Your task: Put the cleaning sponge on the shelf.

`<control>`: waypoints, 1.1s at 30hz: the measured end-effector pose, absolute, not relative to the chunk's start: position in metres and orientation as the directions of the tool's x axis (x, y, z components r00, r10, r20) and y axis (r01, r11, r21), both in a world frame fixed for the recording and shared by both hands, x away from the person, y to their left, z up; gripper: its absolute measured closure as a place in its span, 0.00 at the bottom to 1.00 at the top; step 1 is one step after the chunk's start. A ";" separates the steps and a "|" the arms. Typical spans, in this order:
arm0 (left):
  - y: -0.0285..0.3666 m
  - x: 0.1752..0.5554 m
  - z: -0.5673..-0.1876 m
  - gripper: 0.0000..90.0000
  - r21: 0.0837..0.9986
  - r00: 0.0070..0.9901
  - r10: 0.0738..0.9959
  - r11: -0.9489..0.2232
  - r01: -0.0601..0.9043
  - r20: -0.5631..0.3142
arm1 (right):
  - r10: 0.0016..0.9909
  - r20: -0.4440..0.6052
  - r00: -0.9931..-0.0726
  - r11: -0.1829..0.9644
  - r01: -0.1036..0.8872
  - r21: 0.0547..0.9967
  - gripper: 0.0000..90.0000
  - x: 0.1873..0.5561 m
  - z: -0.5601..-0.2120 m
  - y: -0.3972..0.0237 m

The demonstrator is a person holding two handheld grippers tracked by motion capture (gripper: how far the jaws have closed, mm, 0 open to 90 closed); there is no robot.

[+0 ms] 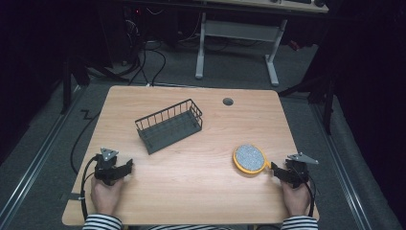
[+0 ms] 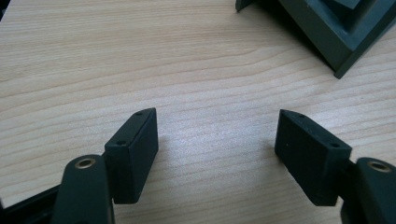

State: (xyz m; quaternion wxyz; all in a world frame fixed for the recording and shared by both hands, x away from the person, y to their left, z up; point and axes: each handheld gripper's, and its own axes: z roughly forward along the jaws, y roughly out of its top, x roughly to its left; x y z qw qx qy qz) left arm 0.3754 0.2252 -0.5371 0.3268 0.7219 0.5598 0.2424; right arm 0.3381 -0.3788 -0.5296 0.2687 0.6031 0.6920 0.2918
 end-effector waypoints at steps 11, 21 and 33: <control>0.225 0.376 -0.537 0.34 0.743 0.257 0.966 -0.160 0.651 -0.018 | 0.992 -0.017 -0.129 0.101 0.679 0.727 0.39 0.338 -0.530 -0.379; 0.228 0.376 -0.535 0.34 0.741 0.245 0.968 -0.130 0.659 -0.049 | 0.991 -0.017 -0.135 0.105 0.678 0.727 0.39 0.338 -0.530 -0.378; 0.235 0.380 -0.496 0.36 0.756 0.275 0.950 -0.070 0.650 -0.149 | 0.990 -0.018 -0.141 0.109 0.678 0.727 0.39 0.338 -0.530 -0.378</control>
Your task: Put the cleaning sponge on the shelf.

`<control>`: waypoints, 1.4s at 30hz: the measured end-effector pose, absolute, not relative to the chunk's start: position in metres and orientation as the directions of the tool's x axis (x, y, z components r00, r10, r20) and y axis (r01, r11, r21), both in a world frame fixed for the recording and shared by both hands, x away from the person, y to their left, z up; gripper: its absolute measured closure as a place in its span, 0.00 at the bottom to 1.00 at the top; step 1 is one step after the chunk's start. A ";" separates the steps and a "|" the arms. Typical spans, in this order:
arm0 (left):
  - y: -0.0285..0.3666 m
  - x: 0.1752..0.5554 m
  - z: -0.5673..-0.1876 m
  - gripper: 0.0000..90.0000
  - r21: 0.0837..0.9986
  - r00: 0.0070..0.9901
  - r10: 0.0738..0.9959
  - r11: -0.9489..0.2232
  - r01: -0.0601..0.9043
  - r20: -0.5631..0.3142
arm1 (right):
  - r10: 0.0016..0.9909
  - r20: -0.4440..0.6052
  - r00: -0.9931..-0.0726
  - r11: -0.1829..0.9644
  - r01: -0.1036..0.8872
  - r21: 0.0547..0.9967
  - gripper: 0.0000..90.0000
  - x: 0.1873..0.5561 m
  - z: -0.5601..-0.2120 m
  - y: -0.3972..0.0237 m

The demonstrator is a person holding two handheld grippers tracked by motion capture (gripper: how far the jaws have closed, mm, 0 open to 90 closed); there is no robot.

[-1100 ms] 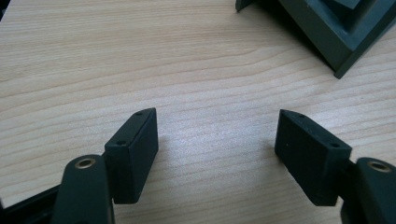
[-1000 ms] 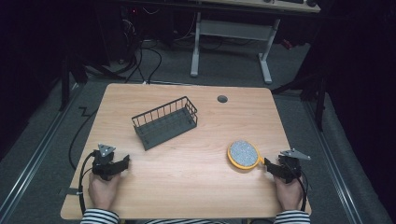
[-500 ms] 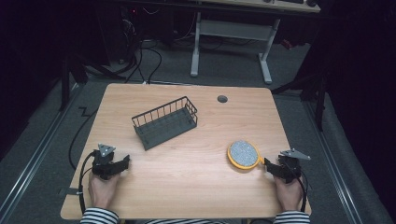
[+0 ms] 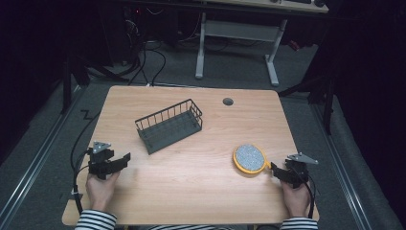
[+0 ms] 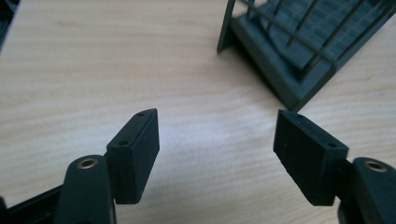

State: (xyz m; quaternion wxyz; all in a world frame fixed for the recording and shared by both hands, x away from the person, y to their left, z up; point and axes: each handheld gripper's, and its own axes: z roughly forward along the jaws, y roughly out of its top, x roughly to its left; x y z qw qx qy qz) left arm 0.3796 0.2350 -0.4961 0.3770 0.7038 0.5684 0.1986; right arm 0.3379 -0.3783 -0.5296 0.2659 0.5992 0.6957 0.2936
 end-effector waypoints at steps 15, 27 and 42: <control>0.222 0.412 -0.450 0.36 0.753 0.293 0.936 -0.049 0.656 -0.195 | 0.989 -0.018 -0.145 0.113 0.677 0.727 0.39 0.338 -0.530 -0.378; 0.197 0.444 -0.433 0.38 0.745 0.317 0.932 -0.086 0.662 -0.174 | 0.988 -0.024 -0.152 0.121 0.674 0.729 0.39 0.338 -0.530 -0.378; 0.185 0.466 -0.448 0.45 0.707 0.281 0.946 -0.086 0.702 -0.164 | 0.988 -0.023 -0.152 0.120 0.674 0.729 0.39 0.338 -0.530 -0.378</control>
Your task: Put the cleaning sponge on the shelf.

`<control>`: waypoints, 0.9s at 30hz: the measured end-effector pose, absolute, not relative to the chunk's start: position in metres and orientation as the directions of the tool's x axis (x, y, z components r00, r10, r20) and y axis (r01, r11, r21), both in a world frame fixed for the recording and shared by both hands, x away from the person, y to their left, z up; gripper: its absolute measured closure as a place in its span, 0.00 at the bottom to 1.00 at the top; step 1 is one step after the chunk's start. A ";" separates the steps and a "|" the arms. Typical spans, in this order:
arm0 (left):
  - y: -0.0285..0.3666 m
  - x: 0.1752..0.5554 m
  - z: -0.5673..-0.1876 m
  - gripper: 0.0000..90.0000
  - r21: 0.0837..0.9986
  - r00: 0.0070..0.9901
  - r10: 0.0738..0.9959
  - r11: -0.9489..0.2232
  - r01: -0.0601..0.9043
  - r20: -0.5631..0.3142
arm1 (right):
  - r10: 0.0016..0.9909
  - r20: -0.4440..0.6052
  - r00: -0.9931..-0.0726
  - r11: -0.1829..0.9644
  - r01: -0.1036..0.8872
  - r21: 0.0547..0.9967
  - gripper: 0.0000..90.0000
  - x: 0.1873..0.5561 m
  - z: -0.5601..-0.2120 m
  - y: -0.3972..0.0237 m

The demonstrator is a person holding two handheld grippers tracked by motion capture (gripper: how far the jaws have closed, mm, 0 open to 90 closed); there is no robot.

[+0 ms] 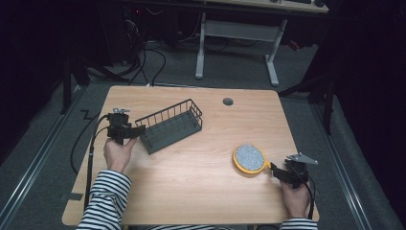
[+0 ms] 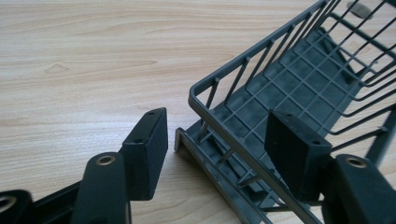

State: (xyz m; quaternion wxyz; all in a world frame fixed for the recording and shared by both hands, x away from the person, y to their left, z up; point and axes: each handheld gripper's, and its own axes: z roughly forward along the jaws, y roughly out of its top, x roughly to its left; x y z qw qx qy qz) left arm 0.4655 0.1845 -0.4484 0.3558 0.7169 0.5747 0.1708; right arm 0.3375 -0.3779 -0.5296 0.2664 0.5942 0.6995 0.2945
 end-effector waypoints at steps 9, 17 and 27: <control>0.182 0.471 -0.454 0.47 0.699 0.277 0.945 -0.078 0.711 -0.176 | 0.988 -0.022 -0.152 0.120 0.674 0.729 0.39 0.338 -0.530 -0.378; 0.175 0.474 -0.457 0.52 0.692 0.289 0.942 -0.093 0.716 -0.172 | 0.988 -0.022 -0.153 0.121 0.674 0.729 0.39 0.337 -0.530 -0.378; 0.170 0.477 -0.458 0.60 0.680 0.304 0.940 -0.121 0.723 -0.155 | 0.988 -0.020 -0.151 0.118 0.675 0.728 0.39 0.337 -0.530 -0.378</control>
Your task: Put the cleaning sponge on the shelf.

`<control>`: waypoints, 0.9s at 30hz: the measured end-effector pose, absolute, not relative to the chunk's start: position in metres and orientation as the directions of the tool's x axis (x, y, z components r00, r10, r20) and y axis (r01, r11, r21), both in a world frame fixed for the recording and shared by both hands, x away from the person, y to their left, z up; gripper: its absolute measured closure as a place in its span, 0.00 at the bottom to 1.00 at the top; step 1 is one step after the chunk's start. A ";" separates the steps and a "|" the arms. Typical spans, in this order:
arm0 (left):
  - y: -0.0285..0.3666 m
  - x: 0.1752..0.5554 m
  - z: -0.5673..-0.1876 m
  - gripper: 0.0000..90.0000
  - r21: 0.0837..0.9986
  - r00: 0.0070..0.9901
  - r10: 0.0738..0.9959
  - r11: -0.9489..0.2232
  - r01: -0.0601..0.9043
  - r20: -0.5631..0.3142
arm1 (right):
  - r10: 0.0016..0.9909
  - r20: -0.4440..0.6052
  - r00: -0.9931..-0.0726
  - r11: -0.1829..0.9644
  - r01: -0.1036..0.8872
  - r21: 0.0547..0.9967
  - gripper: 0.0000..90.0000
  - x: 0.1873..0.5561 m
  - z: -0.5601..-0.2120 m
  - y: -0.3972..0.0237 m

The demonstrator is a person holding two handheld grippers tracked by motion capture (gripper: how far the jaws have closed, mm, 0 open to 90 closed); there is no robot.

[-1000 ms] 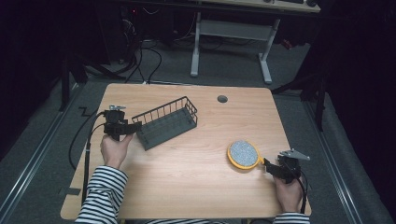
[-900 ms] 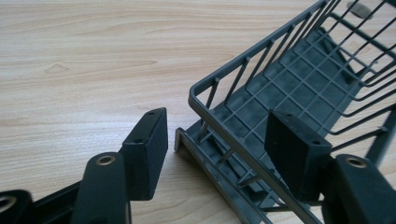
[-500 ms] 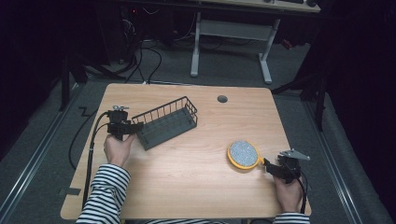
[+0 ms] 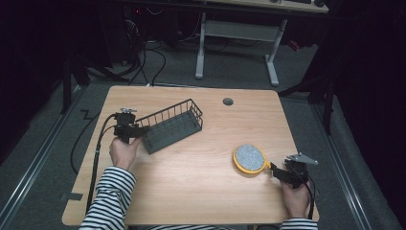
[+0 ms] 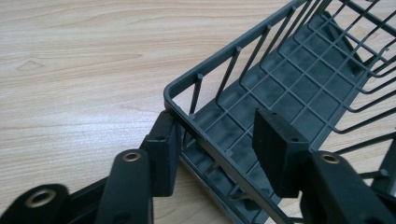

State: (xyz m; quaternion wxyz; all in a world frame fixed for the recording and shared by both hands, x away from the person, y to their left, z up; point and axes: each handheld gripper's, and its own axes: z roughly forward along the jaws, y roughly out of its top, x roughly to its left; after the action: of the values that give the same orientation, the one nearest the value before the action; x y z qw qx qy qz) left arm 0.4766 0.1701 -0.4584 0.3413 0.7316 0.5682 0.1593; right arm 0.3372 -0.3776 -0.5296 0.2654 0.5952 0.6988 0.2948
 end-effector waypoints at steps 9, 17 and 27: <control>0.162 0.479 -0.458 0.63 0.679 0.333 0.933 -0.157 0.717 -0.137 | 0.989 -0.020 -0.150 0.117 0.676 0.728 0.39 0.337 -0.530 -0.377; 0.155 0.478 -0.459 0.64 0.687 0.352 0.927 -0.171 0.707 -0.132 | 0.989 -0.019 -0.148 0.115 0.679 0.725 0.39 0.337 -0.529 -0.377; 0.152 0.477 -0.459 0.64 0.689 0.372 0.919 -0.185 0.701 -0.132 | 0.988 -0.021 -0.150 0.118 0.678 0.726 0.39 0.337 -0.529 -0.377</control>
State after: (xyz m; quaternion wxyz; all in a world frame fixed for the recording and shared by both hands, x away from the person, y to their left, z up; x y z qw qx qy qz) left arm 0.4769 0.1517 -0.4592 0.3441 0.7535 0.5375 0.1581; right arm 0.3367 -0.3773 -0.5294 0.2648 0.5957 0.6994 0.2931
